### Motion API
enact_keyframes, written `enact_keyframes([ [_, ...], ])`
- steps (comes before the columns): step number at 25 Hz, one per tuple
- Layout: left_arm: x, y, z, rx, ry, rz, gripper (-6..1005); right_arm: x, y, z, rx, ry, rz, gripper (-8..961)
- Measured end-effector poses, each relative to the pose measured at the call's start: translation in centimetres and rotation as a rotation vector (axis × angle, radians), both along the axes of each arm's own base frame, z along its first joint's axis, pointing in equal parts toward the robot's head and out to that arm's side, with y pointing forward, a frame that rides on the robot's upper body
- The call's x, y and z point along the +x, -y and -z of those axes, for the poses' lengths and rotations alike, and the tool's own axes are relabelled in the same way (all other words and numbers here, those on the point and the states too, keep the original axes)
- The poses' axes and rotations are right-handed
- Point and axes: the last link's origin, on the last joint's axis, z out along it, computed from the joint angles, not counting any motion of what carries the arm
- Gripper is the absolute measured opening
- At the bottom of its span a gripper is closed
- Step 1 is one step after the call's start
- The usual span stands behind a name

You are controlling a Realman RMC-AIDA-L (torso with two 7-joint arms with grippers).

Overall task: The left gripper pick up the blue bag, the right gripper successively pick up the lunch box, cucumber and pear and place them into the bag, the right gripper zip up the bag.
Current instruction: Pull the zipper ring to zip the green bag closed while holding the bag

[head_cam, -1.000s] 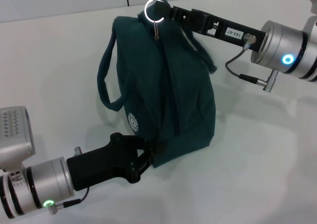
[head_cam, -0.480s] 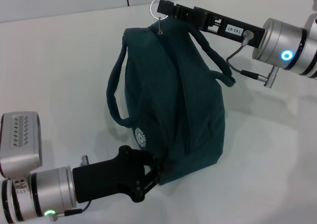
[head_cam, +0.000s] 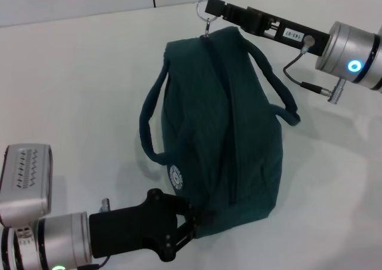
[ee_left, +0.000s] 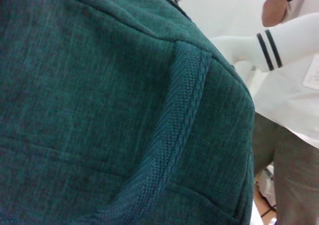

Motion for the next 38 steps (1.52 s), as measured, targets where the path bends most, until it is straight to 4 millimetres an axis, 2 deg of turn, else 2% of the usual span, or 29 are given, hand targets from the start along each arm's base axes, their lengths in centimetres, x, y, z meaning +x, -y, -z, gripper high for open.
enact_keyframes([
  [14,-0.3,1.3,-0.1,-0.034,0.020,0.009,51,1.6,-0.8,-0.3,0.050,0.074,0.058,11],
  [22,0.3,0.4,-1.0,-0.031,0.094,-0.074,51,1.6,0.4,-0.7,0.035,0.044,0.013,12],
  [26,0.8,-0.7,-2.6,-0.063,0.147,-0.134,121,2.1,0.9,-0.9,0.030,0.046,0.008,12],
  [32,1.4,-1.3,-4.6,-0.114,0.196,-0.162,226,2.9,1.5,-1.0,0.037,0.061,0.011,12],
  [38,2.1,-2.2,-6.0,-0.140,0.216,-0.188,424,3.2,2.0,-0.8,0.040,0.072,-0.004,13],
])
